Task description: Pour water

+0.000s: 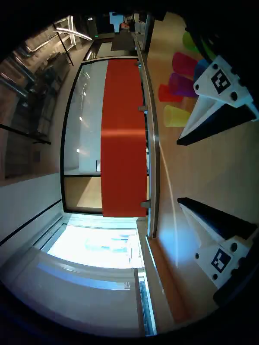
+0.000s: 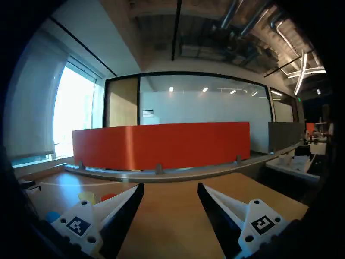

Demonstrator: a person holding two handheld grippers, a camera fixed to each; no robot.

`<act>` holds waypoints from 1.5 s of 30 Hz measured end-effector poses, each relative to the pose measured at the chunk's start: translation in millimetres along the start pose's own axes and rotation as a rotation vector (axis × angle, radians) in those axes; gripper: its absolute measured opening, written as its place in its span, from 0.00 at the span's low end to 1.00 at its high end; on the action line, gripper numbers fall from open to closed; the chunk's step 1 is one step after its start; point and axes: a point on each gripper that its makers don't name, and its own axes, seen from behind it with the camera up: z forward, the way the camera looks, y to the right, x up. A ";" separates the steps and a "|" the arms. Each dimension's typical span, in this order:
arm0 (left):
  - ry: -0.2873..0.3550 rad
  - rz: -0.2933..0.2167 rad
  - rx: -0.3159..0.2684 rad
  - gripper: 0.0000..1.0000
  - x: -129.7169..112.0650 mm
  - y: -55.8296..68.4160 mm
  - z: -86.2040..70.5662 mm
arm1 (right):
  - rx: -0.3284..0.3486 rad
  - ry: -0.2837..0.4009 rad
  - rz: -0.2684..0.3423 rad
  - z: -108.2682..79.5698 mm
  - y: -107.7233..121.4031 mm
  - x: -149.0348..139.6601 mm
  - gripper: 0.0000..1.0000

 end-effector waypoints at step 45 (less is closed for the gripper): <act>0.000 0.000 0.000 0.93 -0.3 0.1 -0.1 | 0.037 0.051 -0.052 -2.1 19.2 -62.0 0.99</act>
